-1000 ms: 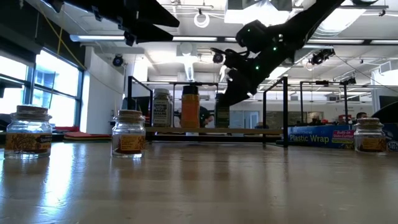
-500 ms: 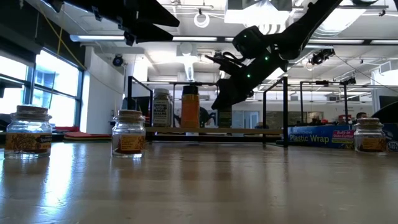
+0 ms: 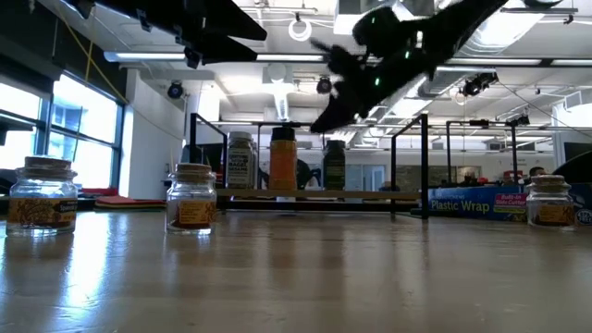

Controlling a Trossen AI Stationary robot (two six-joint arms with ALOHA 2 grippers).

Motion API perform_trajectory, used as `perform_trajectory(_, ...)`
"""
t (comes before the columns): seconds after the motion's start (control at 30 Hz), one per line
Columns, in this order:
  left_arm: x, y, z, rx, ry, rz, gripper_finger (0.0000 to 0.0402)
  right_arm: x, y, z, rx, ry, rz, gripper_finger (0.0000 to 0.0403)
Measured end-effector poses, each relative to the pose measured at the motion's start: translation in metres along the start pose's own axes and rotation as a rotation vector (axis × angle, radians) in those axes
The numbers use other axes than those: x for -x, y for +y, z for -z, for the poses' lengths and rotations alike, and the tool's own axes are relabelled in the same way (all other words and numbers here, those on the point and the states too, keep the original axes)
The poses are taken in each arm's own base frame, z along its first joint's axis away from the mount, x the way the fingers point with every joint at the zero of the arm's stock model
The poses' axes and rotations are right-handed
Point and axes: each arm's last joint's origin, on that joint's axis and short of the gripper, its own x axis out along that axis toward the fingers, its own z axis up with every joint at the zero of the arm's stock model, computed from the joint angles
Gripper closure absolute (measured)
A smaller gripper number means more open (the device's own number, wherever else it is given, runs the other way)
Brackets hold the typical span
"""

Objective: Shelf spices
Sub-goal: Adjust the green seasoning bottles on the shelf

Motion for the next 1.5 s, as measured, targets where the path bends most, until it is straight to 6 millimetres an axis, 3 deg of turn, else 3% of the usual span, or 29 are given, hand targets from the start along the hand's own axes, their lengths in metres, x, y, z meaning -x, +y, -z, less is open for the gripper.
perform_trajectory(0.2,0.000,0.000,0.000,-0.001,0.002,0.001,0.0133,0.051,-0.034,-0.049,0.138,0.104,0.024,0.0179)
perform_trajectory(0.33,0.000,0.000,0.000,-0.001,0.002,0.001,0.0133,0.063,-0.076,-0.061,0.260,0.210,0.071,0.0179)
perform_trajectory(0.53,0.000,0.000,0.000,0.000,0.001,0.001,0.0133,0.043,-0.153,-0.044,0.149,0.302,0.177,0.0179)
perform_trajectory(0.67,0.000,0.000,0.000,-0.001,0.002,0.000,0.0133,0.012,-0.184,-0.020,0.050,0.333,0.146,0.0179)
perform_trajectory(0.93,0.000,0.000,0.000,-0.001,0.002,-0.001,0.0133,-0.034,-0.204,-0.007,0.022,0.343,0.097,0.0179)
perform_trajectory(1.23,0.000,0.000,0.000,0.000,0.001,-0.001,0.0133,-0.038,-0.200,-0.006,0.009,0.299,-0.036,0.0179)
perform_trajectory(1.5,0.000,0.000,0.000,0.000,0.001,-0.001,0.0133,-0.036,-0.197,0.000,0.004,0.363,-0.065,0.0179)
